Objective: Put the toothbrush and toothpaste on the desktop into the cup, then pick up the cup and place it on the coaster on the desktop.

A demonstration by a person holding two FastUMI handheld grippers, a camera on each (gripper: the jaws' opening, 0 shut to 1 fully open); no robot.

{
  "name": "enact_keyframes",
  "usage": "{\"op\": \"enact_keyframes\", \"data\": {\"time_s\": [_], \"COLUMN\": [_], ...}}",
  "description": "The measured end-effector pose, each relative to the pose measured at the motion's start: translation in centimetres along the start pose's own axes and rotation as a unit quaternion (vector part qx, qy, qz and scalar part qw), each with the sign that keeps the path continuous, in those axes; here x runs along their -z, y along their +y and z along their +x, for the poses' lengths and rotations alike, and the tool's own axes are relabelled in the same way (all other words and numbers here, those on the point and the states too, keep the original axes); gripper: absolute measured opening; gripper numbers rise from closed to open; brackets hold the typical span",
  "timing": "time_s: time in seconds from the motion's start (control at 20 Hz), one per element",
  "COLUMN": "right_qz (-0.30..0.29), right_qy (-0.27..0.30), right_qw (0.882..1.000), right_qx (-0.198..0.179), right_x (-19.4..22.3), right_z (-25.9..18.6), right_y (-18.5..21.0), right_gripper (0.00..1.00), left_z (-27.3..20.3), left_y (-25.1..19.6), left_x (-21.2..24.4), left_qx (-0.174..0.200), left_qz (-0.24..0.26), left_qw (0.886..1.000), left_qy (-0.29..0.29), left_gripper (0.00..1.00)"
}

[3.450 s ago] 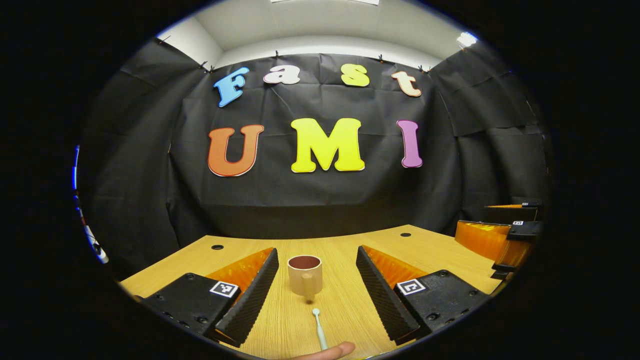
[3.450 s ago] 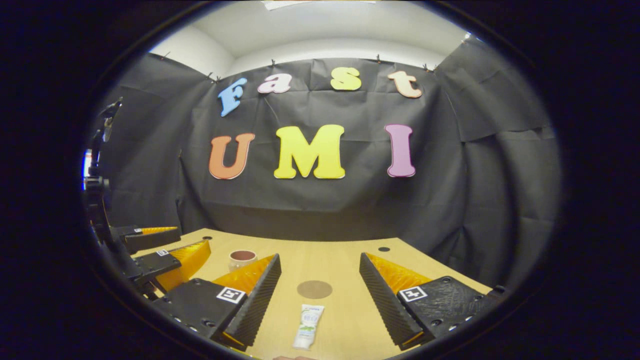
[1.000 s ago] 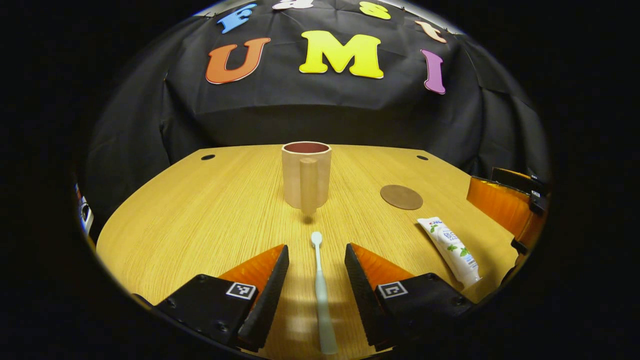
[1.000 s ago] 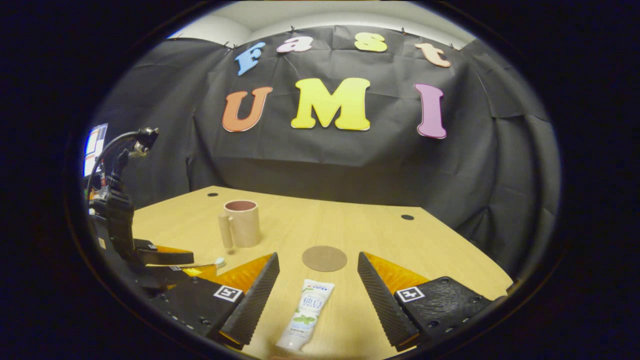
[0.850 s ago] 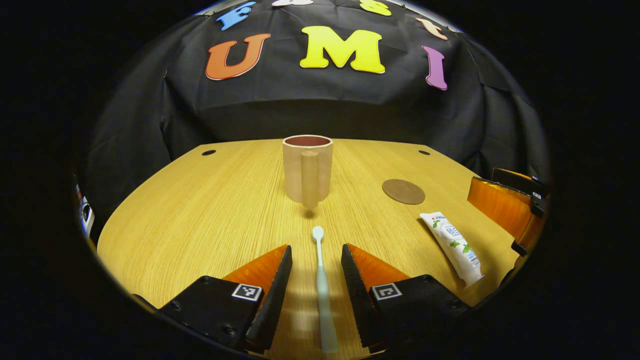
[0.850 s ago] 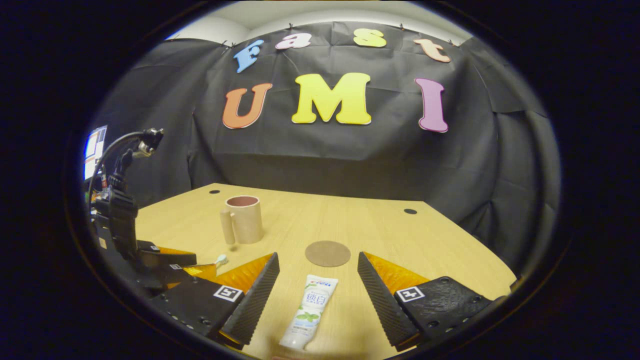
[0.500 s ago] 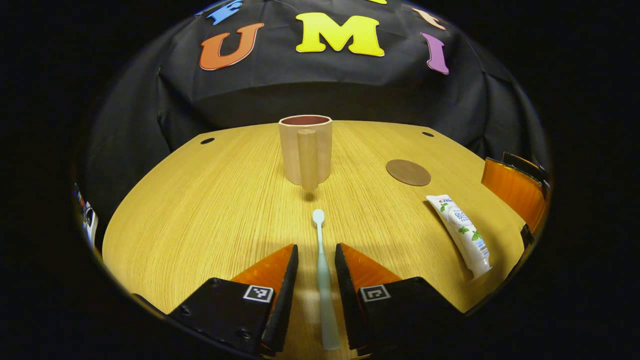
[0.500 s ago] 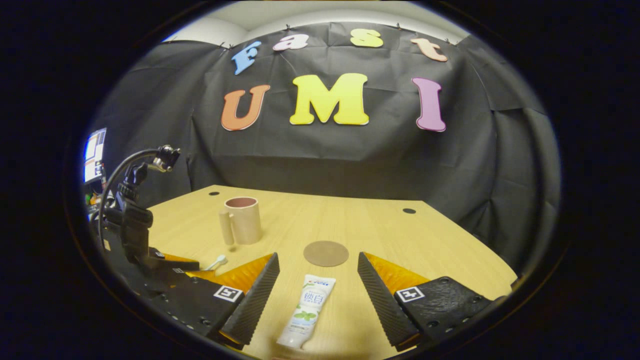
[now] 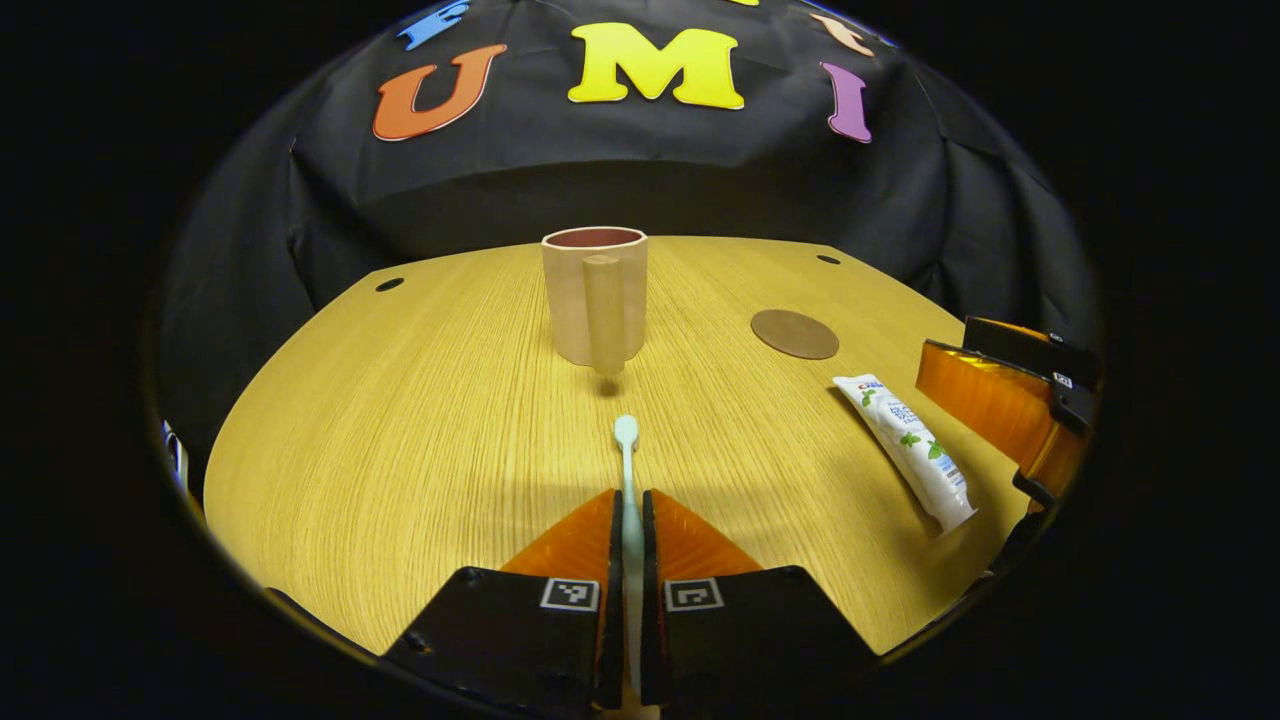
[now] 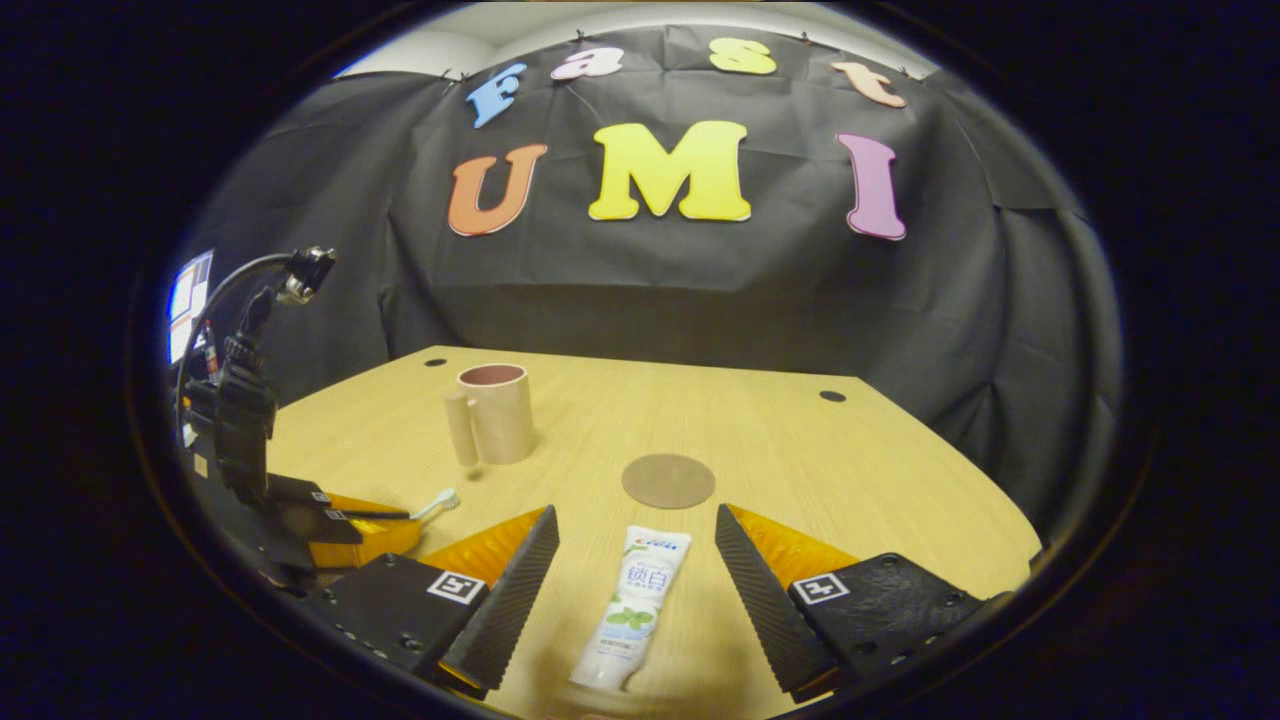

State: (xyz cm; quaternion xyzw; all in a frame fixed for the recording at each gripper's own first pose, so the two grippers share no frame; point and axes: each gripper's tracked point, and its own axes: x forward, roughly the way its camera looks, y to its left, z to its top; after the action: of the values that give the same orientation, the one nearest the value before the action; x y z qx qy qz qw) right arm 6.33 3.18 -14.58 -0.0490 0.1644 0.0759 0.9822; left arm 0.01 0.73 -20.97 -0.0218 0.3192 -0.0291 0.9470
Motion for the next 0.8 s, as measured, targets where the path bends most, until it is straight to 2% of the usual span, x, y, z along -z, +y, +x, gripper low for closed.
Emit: {"op": "enact_keyframes", "data": {"time_s": [0.1, 0.25, 0.6, 0.8], "right_qz": [-0.003, -0.004, 0.012, 0.000], "right_qy": [0.002, 0.009, 0.049, 0.076], "right_qw": [1.000, 1.000, 0.999, 0.997], "right_qx": [0.000, -0.001, 0.006, 0.019], "right_x": [0.1, 0.5, 2.3, 3.6], "right_z": [0.0, 0.1, 0.5, 1.1], "right_y": [0.1, 0.3, 0.1, -0.6], "right_gripper": [0.97, 0.97, 0.97, 0.96], "left_z": [-0.5, -1.8, -5.5, -6.6], "left_y": [-0.3, 0.3, -0.1, -1.0], "left_x": [-0.6, -3.4, -9.0, -11.0], "left_qx": [0.003, -0.023, -0.069, -0.071], "left_qz": [0.002, 0.019, 0.077, 0.074], "left_qw": [1.000, 0.997, 0.976, 0.968], "left_qy": [-0.018, -0.074, -0.193, -0.230], "left_gripper": [0.08, 0.08, 0.08, 0.08]}}
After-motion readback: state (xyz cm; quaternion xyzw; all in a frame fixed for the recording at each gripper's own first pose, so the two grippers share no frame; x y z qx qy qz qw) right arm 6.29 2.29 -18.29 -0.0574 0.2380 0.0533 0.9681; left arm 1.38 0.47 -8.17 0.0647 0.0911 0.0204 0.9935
